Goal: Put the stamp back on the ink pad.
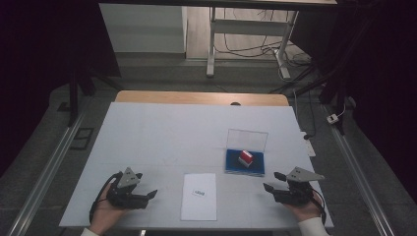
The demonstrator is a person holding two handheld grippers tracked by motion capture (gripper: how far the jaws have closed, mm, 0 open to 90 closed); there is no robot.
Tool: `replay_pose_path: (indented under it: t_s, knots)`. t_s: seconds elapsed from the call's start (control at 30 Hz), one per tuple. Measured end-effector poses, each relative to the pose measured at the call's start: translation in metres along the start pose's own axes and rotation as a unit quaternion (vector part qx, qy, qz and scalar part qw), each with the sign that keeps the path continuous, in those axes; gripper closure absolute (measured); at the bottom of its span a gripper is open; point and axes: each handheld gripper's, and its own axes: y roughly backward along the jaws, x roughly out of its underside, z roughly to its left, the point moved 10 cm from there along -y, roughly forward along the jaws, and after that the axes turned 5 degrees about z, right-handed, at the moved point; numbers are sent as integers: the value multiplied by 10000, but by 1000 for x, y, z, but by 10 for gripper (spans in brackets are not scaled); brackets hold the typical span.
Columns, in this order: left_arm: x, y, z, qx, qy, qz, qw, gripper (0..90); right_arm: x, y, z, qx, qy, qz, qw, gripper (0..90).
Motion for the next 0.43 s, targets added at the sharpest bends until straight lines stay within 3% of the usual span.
replay_pose_path:
  t_s: [0.43]
  knots:
    - [0, 0, 1, -20, 1, -10, 10000, 193, 0, -1, 1, 21, 71, 55, 10000, 367]
